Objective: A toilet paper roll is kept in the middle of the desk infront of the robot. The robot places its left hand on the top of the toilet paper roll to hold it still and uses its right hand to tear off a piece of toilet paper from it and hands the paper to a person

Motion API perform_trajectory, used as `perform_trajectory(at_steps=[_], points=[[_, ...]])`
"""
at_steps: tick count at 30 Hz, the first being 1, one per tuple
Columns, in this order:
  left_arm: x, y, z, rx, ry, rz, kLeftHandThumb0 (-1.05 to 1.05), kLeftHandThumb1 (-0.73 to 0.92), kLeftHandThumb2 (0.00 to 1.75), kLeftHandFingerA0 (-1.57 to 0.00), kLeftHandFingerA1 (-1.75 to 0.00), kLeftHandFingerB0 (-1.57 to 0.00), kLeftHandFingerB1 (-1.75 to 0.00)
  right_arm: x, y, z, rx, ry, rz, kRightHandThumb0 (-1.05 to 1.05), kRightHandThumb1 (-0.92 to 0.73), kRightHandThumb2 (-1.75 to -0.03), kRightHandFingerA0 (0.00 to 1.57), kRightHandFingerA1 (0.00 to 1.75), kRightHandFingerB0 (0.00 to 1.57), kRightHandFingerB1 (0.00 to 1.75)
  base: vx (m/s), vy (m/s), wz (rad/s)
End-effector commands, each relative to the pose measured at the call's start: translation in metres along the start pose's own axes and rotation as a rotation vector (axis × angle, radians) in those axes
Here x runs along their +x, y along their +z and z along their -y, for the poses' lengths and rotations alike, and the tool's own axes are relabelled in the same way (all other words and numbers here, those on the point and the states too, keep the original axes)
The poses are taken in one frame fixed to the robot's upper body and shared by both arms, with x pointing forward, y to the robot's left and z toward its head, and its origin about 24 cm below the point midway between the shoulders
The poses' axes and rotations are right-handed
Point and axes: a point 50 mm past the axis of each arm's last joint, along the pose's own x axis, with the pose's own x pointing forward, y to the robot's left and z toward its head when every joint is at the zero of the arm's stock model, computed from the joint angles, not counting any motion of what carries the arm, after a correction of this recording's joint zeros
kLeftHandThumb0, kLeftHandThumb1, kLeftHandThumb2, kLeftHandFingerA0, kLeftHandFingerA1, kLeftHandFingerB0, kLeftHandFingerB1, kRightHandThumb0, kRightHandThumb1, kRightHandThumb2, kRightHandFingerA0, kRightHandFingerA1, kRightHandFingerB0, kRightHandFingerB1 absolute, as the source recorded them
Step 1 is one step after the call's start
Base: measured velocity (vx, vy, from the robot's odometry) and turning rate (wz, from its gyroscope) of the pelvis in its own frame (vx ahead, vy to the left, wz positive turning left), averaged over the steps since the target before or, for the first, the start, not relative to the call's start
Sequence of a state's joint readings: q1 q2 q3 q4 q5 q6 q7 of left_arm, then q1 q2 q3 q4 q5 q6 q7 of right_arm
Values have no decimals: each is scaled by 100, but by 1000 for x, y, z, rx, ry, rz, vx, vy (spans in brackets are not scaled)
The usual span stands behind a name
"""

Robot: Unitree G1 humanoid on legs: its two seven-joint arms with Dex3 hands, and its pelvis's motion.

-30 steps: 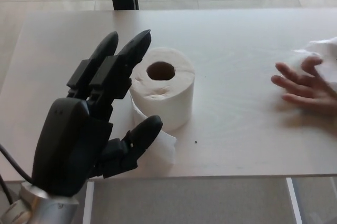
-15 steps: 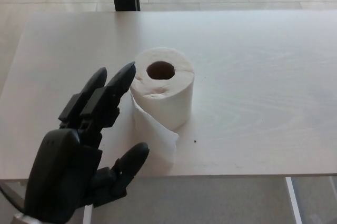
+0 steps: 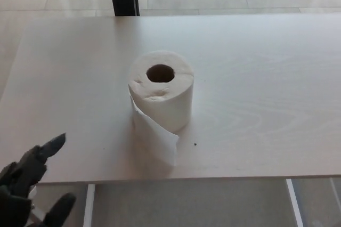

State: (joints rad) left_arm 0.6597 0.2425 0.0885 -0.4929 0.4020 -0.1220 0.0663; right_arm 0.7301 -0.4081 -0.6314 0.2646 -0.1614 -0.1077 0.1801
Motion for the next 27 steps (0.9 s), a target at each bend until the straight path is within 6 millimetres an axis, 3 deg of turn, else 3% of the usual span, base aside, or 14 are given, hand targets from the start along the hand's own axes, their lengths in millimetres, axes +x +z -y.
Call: perform_trajectory(at_steps=[1, 3, 4, 5, 6, 7, 9, 10, 11, 12, 15, 17, 22, 27], points=[[-127, -184, -100, -242, 700, -750, -38, 80, 63, -40, -46, -34, -39, -37, -113, 68, 187, -190, -514, -52, -72, -61, 78, 59, 58, 45, 0, 0, 0], [-144, -206, -98, -268, 732, -961, -36, 79, 62, -43, -47, -36, -38, -26, -110, 63, 184, -110, -561, -52, -71, -61, 75, 59, 57, 45, 0, 0, 0], [-155, -215, -98, -292, 738, -1072, -38, 76, 61, -42, -47, -38, -40, -19, -107, 59, 173, -82, -571, -49, -51, -94, 80, 74, 43, 57, 0, 0, 0], [-173, -225, -95, -341, 745, -1259, -41, 79, 63, -45, -68, -36, -41, -9, -101, 55, 155, -45, -578, -54, -61, -62, 79, 58, 50, 43, 0, 0, 0], [-184, -224, -95, -386, 751, -1333, -41, 82, 64, -19, -56, -24, -41, -4, -97, 52, 159, -40, -569, -52, -61, -61, 76, 60, 50, 45, 0, 0, 0], [-194, -219, -95, -434, 749, -1358, -28, 76, 119, -3, -55, 0, -51, 1, -94, 50, 180, -46, -561, -44, -53, -93, 75, 74, 47, 59, 0, 0, 0], [-208, -208, -97, -404, 653, -1423, -29, 76, 119, -3, -54, 0, -53, 5, -91, 45, 202, -64, -555, -43, -52, -94, 74, 74, 45, 59, 0, 0, 0], [-214, -211, -98, -344, 591, -1485, -50, 67, 86, -20, -56, -9, -45, 6, -91, 44, 225, -78, -554, -47, -63, -61, 75, 61, 53, 46, 0, 0, 0], [-223, -216, -95, -241, 486, -1559, -50, 59, 94, -33, -59, -24, -50, 7, -92, 41, 235, -114, -553, -44, -66, -59, 92, 63, 72, 53, 0, 0, 0], [-234, -221, -91, -111, 332, -1629, -47, 80, 63, -37, -44, -33, -36, 6, -93, 36, 223, -162, -550, -43, -65, -60, 99, 68, 74, 55, 0, 0, 0], [-245, -222, -89, -79, 196, -1653, -41, 73, 61, -63, -55, -55, -45, 3, -94, 32, 96, -169, -502, -43, -66, -60, 97, 62, 78, 54, 0, 0, 0], [-243, -222, -87, -85, 134, -1622, -41, 73, 61, -64, -56, -58, -47, 4, -92, 32, 17, -182, -465, -43, -63, -59, 94, 80, 80, 55, 0, 0, 0], [-202, -230, -91, 152, -150, -1522, -44, 75, 62, -69, -61, -59, -47, 14, -74, 38, -147, -146, -333, -42, -60, -59, 91, 71, 86, 54, 0, 0, 0], [-165, -234, -93, 75, -129, -1436, -45, 75, 63, -62, -49, -56, -43, 28, -50, 49, -144, 72, -267, -49, -63, -59, 80, 70, 69, 50, 0, 0, 0]])
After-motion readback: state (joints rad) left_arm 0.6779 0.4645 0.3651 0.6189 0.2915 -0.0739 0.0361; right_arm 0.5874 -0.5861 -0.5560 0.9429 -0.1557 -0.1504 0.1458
